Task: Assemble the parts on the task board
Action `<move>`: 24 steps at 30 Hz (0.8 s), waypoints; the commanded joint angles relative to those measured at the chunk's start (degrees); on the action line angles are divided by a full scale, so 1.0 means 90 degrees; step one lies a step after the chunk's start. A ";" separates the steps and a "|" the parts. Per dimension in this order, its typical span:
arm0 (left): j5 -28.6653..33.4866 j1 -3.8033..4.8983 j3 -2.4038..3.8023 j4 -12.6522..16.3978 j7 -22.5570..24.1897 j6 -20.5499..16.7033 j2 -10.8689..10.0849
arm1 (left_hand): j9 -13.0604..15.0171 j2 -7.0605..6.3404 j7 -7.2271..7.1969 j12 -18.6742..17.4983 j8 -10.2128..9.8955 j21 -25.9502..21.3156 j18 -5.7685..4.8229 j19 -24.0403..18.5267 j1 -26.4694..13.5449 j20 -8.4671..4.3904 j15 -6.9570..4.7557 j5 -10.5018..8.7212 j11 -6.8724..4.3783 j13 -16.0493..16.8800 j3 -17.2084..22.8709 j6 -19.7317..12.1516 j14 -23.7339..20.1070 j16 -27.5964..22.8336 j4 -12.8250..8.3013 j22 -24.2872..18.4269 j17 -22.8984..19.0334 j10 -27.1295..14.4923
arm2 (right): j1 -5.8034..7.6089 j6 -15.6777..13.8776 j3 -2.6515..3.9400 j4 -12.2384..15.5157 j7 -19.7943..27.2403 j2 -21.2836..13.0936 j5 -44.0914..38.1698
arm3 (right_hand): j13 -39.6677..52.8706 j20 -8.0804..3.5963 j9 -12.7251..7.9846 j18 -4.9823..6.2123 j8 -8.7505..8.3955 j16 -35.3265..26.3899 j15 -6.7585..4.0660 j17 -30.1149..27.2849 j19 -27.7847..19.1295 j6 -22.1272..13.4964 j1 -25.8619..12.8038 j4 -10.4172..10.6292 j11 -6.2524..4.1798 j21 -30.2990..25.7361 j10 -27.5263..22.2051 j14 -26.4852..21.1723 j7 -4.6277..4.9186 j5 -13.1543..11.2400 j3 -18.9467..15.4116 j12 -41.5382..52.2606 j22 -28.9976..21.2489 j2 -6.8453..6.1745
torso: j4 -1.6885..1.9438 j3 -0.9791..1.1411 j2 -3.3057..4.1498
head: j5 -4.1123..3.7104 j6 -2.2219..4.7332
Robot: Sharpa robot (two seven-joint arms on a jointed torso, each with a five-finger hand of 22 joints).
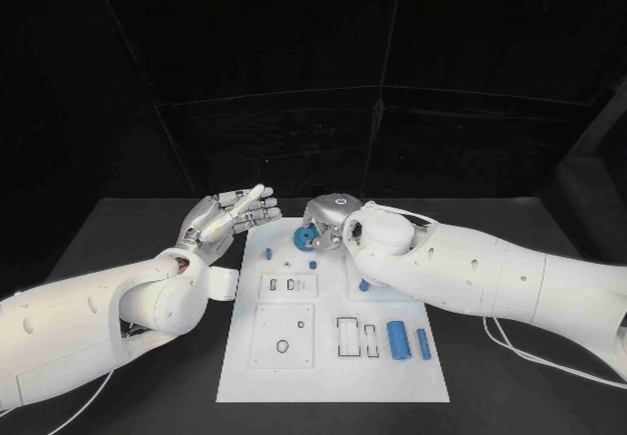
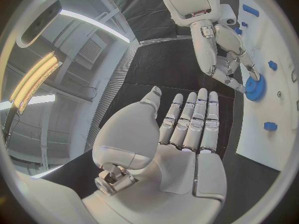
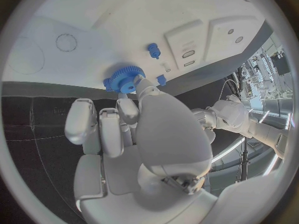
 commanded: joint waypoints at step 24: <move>-0.0039 0.0012 0.0007 -0.0005 0.0022 0.0066 -0.0037 | 0.0004 0.0004 0.0391 0.0033 -0.0037 -0.0042 0.0085 0.0035 -0.0010 -0.0001 0.0028 -0.0018 0.0006 -0.0001 -0.0012 -0.0039 0.0025 -0.0031 -0.0034 -0.0012 -0.0010 -0.0029 | 0.0004 -0.1277 -0.0004 0.0712 0.0504 -0.0864 0.0848 | 0.0161 0.0160 -0.0010 -0.0033 -0.0176 0.0065 0.0149 0.0155 -0.0007 -0.0351 -0.1086 0.0401 0.0097 0.0045 -0.0018 0.0379 0.0110 0.0009 -0.0196 0.0157 0.0033 -0.0131 | -0.0039 0.0005 -0.0016 | 0.0017 0.0082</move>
